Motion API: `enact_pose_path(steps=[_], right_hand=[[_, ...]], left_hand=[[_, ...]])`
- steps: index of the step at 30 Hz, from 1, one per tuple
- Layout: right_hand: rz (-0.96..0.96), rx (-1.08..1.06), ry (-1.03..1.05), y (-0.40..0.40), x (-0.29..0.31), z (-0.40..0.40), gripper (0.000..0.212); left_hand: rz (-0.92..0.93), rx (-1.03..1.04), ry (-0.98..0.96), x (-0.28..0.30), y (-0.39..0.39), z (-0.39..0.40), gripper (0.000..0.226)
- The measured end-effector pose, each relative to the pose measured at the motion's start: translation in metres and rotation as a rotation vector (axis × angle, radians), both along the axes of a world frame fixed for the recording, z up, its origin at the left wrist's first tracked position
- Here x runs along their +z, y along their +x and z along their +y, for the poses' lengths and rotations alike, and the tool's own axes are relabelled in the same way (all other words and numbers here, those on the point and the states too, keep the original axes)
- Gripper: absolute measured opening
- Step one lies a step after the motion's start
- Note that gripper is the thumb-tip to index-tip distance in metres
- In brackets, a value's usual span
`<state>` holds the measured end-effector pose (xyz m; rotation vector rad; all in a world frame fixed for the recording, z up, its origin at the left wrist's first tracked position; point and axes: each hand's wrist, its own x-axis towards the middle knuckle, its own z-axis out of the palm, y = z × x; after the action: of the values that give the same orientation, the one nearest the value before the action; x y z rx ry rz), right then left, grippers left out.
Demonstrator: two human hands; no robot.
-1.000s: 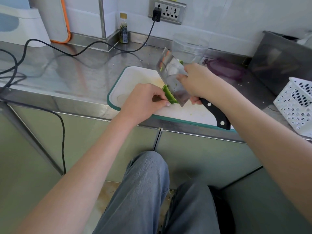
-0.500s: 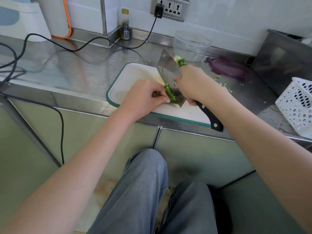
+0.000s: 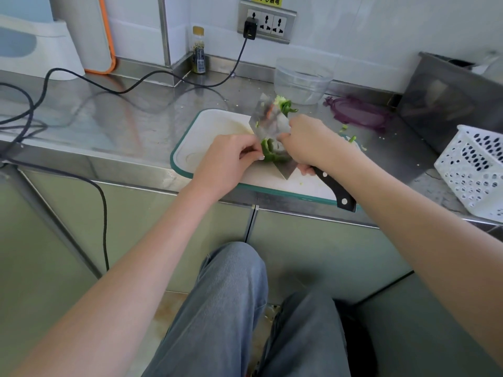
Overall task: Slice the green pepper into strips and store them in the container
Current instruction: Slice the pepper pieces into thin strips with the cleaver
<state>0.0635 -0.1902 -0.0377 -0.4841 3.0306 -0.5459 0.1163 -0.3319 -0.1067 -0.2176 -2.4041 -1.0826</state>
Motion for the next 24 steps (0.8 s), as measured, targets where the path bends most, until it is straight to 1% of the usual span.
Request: enact_pose_path(steps=[3,5,7,9,10,12,13,15,17,18,19,20,21,22,24], right_hand=[[0.050,0.031,0.055,-0.002,-0.001,-0.001,0.028],[-0.012,0.055,0.157,0.000,0.006,-0.005,0.028],[-0.071,0.012,0.227,0.011,0.015,-0.014,0.032],[-0.060,0.019,0.304,0.008,0.019,-0.014,0.037],[-0.052,-0.006,0.297,0.001,0.018,-0.013,0.040],[-0.052,-0.140,0.272,-0.003,0.018,-0.005,0.047],[-0.061,-0.164,0.254,-0.003,0.018,0.000,0.049],[-0.083,-0.277,0.170,-0.009,0.017,0.012,0.052],[-0.056,-0.255,0.117,-0.014,0.021,0.023,0.056],[-0.047,-0.264,0.103,-0.015,0.023,0.027,0.055],[-0.039,-0.248,0.047,-0.015,0.025,0.030,0.046],[-0.011,-0.219,-0.057,-0.017,0.026,0.034,0.032],[0.012,-0.225,-0.109,-0.015,0.033,0.036,0.020],[0.042,-0.242,-0.119,-0.012,0.038,0.037,0.017],[0.083,-0.222,-0.135,-0.012,0.046,0.038,0.027]], left_hand=[[0.023,0.005,0.020,0.000,0.000,-0.001,0.006],[0.051,0.047,0.063,0.002,0.000,-0.003,0.006],[0.056,0.082,0.124,0.004,0.000,-0.005,0.006],[0.008,0.062,0.159,0.006,0.001,-0.007,0.006],[-0.025,0.038,0.158,0.006,0.002,-0.007,0.006],[-0.086,-0.009,0.140,0.007,0.003,-0.006,0.003],[-0.108,-0.023,0.130,0.007,0.004,-0.006,0.002],[-0.124,-0.040,0.116,0.008,0.006,-0.004,0.002],[-0.111,-0.050,0.109,0.008,0.007,-0.004,0.002],[-0.106,-0.051,0.113,0.008,0.007,-0.004,0.004],[-0.106,-0.051,0.122,0.008,0.007,-0.003,0.006],[-0.112,-0.048,0.126,0.008,0.007,-0.003,0.010],[-0.119,-0.044,0.120,0.007,0.006,-0.003,0.014],[-0.126,-0.041,0.118,0.007,0.006,-0.003,0.017],[-0.138,-0.045,0.162,0.008,0.007,-0.002,0.019]])
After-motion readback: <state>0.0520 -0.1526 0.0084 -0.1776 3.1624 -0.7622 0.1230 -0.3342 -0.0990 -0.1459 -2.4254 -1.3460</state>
